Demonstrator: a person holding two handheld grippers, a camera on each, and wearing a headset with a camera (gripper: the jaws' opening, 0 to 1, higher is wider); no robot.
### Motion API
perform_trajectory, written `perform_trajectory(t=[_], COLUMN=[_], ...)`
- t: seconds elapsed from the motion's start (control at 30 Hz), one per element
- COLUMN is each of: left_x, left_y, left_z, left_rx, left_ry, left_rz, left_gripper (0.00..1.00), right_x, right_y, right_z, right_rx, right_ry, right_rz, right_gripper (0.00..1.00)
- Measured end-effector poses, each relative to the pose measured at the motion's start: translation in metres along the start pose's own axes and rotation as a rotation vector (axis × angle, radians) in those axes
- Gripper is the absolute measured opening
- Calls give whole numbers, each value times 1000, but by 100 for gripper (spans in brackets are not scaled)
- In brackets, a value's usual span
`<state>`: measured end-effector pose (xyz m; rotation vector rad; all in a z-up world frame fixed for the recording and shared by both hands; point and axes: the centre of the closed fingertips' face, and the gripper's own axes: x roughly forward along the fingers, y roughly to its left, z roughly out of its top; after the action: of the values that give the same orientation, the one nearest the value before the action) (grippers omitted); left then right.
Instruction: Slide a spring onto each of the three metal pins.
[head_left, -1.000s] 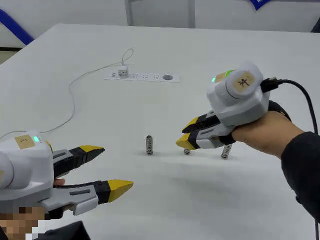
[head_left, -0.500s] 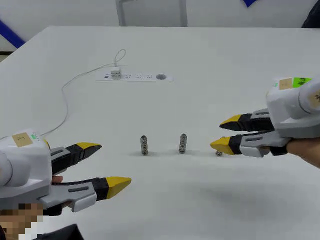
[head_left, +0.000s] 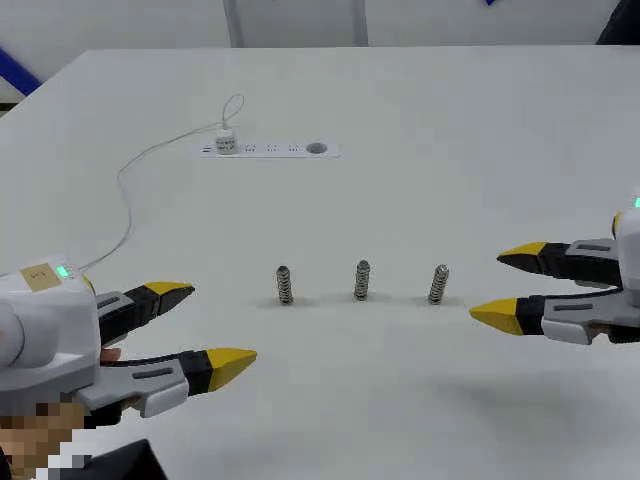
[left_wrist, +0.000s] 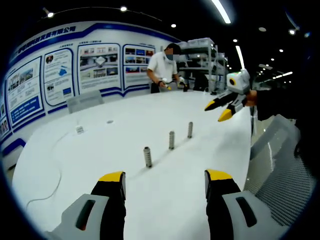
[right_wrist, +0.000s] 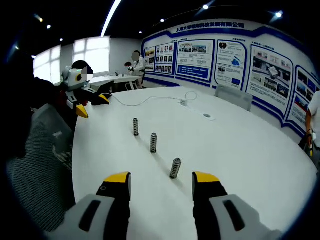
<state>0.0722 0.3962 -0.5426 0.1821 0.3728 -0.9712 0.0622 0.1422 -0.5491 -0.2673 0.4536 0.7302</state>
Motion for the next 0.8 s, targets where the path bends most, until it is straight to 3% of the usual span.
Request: perform_trajectory(t=[0.3,0.8], left_x=[2,4], left_y=[3,2], left_z=[-7,-8], left_rx=[-11,-30], left_ry=[6,6], left_rz=[7,5], left_gripper=[68,69], right_x=[-10,-8], right_y=[-4,0], right_z=[-11,-17], right_rx=[32,66], right_ry=[-20,-24], right_rz=[-29,-43], right_gripper=[53,54])
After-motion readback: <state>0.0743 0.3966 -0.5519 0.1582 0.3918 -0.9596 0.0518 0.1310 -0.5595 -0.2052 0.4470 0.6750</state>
